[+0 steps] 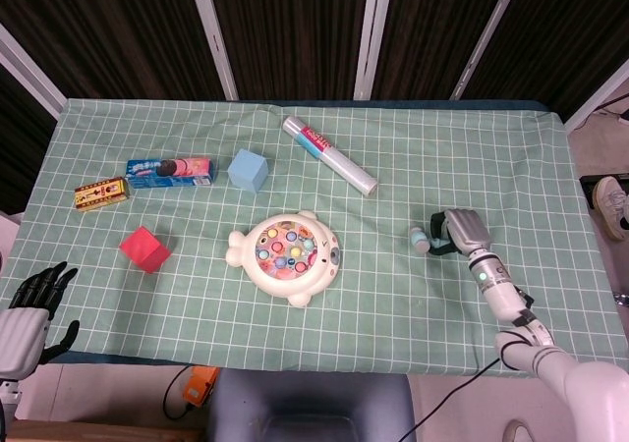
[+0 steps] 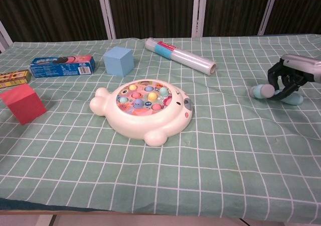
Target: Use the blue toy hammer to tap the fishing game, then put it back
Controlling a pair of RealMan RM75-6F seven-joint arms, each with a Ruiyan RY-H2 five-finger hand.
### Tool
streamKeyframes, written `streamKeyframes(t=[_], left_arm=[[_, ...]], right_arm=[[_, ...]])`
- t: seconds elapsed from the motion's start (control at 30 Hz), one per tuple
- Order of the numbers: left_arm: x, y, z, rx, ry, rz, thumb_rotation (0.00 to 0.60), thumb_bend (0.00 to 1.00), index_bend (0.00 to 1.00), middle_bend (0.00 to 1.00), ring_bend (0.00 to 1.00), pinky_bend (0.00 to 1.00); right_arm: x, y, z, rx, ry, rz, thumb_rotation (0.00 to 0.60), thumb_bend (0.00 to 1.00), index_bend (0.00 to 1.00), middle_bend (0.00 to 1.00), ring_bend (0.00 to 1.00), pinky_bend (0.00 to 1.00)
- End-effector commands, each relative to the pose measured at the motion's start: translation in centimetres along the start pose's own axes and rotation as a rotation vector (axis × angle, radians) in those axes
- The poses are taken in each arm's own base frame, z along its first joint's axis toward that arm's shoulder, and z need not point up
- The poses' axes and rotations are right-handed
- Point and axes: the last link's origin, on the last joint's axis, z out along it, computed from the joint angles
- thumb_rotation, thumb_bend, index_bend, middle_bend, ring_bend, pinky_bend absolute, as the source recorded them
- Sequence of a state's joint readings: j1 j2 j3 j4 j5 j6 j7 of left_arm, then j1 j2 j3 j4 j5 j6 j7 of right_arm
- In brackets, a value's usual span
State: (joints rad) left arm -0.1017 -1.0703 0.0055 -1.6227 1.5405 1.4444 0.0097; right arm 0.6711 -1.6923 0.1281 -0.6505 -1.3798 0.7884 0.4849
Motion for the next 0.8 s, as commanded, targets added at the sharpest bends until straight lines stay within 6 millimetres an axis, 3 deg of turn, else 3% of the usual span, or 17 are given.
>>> streamKeyframes(t=[0.03,0.8], left_arm=[[0.0,0.0,0.0,-0.001,-0.002,0.001,0.600,0.42,0.00,0.00,0.00,0.11],[-0.2,0.0,0.1,0.004,-0.005,0.004,0.600,0.42,0.00,0.00,0.00,0.11]], right_arm=[[0.0,0.2,0.0,-0.009,0.000,0.006,0.600,0.32,0.75,0.71,0.74,0.77],[1.5,0.8,0.7,-0.034,0.044,0.044,0.600,0.31,0.67,0.65,0.74,0.77]])
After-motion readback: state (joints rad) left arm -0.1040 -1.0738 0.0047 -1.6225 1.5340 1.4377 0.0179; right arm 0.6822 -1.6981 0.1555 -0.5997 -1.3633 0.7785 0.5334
